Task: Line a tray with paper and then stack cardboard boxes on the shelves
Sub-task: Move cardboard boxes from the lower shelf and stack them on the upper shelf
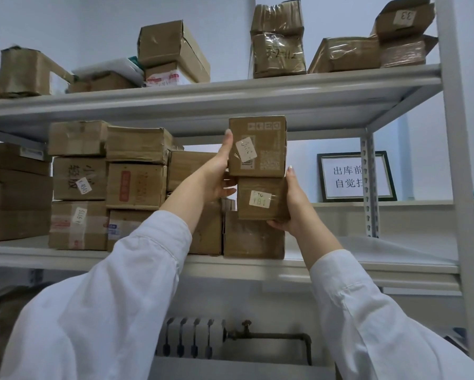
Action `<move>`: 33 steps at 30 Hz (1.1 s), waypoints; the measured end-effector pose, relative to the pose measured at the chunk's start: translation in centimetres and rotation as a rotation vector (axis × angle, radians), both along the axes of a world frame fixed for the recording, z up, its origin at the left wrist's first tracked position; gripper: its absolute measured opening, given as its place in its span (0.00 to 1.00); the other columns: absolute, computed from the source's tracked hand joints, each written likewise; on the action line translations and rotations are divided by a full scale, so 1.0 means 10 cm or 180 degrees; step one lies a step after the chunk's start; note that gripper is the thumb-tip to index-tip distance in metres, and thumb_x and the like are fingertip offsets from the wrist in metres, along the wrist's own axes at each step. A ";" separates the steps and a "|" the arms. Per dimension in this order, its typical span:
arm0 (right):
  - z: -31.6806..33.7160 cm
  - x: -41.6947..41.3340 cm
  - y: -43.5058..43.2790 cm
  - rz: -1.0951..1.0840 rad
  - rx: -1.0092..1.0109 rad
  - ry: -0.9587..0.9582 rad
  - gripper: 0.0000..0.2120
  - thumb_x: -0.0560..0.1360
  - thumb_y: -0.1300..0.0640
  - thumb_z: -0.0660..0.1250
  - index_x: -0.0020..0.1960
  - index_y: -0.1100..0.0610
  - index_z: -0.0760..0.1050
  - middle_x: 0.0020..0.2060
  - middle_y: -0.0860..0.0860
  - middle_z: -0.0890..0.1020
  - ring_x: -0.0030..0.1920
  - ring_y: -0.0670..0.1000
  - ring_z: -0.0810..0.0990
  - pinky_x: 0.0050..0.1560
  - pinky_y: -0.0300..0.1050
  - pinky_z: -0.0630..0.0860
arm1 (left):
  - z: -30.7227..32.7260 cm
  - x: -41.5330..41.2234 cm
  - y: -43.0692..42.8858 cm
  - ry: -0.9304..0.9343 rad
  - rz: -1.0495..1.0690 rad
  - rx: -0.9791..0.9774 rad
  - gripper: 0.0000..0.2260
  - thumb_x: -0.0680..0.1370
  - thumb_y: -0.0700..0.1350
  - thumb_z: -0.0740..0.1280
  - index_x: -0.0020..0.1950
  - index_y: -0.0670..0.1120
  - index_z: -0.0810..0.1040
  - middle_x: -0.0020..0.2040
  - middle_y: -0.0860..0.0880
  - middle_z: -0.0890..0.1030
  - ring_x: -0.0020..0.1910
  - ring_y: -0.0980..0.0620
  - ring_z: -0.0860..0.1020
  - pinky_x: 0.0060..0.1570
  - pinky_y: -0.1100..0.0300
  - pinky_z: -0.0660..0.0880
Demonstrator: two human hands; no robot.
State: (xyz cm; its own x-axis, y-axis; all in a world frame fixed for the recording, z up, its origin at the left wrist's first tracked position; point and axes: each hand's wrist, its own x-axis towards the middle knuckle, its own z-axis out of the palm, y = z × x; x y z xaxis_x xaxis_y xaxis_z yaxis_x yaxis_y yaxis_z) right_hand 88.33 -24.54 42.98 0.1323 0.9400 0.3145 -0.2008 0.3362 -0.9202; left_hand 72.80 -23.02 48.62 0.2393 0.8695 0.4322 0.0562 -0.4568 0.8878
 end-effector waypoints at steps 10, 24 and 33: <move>0.06 -0.10 0.36 -0.0024 -0.0087 -0.0661 0.27 0.75 0.39 0.62 0.68 0.55 0.67 0.59 0.51 0.75 0.61 0.55 0.74 0.59 0.52 0.75 | -0.23 -0.04 0.33 -0.0052 0.0608 0.0531 0.24 0.72 0.39 0.72 0.66 0.42 0.70 0.59 0.44 0.79 0.55 0.47 0.79 0.57 0.51 0.76; -0.21 -0.01 0.80 -0.1514 0.0364 -0.1953 0.32 0.65 0.32 0.68 0.65 0.42 0.73 0.63 0.49 0.75 0.66 0.58 0.69 0.66 0.54 0.64 | -0.55 0.04 0.69 0.0182 0.2003 0.0972 0.22 0.73 0.49 0.71 0.64 0.41 0.74 0.61 0.45 0.78 0.59 0.48 0.76 0.53 0.61 0.70; -0.38 0.03 1.04 -0.1111 0.0714 -0.1425 0.39 0.56 0.29 0.65 0.63 0.45 0.76 0.55 0.48 0.82 0.58 0.52 0.79 0.62 0.56 0.73 | -0.70 0.08 0.66 0.0441 0.2180 0.1159 0.22 0.74 0.45 0.70 0.67 0.44 0.73 0.60 0.44 0.73 0.56 0.47 0.75 0.52 0.64 0.66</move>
